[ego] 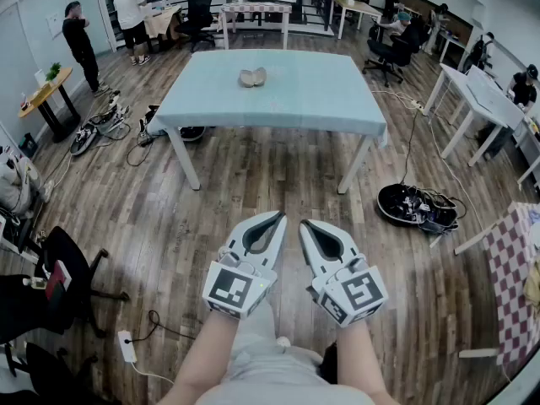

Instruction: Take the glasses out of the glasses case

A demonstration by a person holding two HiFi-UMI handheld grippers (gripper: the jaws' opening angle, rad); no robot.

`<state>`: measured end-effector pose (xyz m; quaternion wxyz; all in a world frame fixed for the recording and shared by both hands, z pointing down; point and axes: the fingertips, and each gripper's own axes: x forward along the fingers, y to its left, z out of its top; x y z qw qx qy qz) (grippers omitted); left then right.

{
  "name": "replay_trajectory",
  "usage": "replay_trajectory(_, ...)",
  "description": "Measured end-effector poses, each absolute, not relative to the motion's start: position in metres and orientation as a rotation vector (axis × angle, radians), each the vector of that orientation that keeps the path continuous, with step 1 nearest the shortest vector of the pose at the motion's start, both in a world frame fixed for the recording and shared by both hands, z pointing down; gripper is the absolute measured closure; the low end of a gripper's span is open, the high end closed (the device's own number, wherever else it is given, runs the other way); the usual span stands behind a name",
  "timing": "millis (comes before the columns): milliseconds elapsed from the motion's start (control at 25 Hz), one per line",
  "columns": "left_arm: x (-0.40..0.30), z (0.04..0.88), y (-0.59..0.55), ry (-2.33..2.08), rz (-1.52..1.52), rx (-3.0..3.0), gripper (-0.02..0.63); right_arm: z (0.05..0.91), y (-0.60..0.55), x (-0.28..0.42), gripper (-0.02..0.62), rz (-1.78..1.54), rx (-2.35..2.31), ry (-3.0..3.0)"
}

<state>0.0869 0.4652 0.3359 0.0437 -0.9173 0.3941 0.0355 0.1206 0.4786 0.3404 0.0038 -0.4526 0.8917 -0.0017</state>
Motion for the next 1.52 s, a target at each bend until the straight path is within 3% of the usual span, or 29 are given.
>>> replay_trajectory(1520, 0.053, 0.353, 0.295, 1.291, 0.118, -2.851, 0.598, 0.354, 0.310, 0.077, 0.589, -0.053, -1.314, 2.895)
